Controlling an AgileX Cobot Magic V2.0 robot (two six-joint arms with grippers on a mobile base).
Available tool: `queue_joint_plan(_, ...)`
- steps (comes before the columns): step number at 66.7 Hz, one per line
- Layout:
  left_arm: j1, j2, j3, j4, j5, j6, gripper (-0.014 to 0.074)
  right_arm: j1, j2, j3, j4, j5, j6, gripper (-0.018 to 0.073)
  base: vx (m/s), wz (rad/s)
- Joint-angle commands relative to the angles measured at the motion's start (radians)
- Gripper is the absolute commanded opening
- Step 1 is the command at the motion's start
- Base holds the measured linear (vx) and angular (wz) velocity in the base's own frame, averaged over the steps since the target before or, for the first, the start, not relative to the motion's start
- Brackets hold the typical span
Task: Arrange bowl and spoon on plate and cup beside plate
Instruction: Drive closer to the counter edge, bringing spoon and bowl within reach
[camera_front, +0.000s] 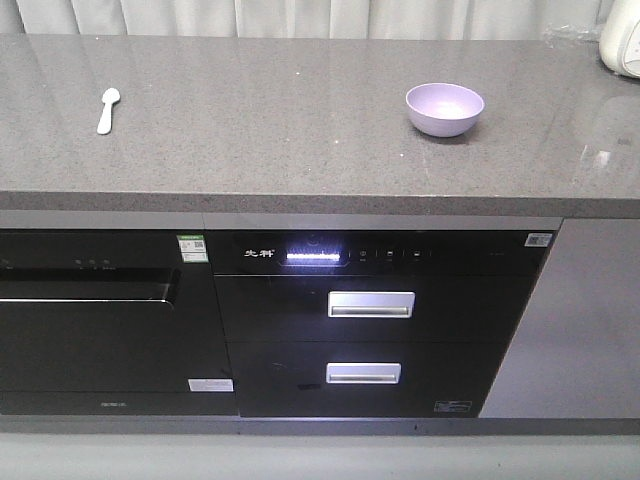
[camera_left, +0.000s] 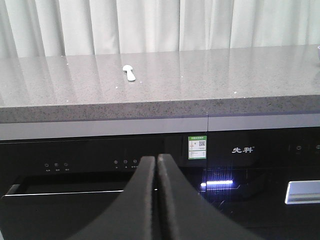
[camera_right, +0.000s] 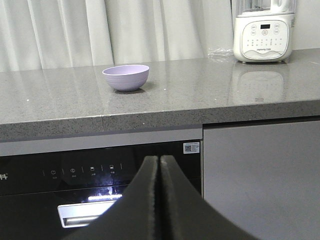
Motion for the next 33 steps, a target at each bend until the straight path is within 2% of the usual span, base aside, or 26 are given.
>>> queue_joint_plan(1,-0.001,-0.004,-0.008,-0.001,-0.074,-0.011,-0.0006,-0.007,-0.011,0.005,0.000,-0.070,-0.008,-0.0006,0.10,0.01)
queue_joint_plan(33,-0.001,-0.004,-0.008,-0.001,-0.074,-0.011,-0.0006,-0.007,-0.011,0.005,0.000,-0.070,-0.008,-0.0006,0.09,0.00)
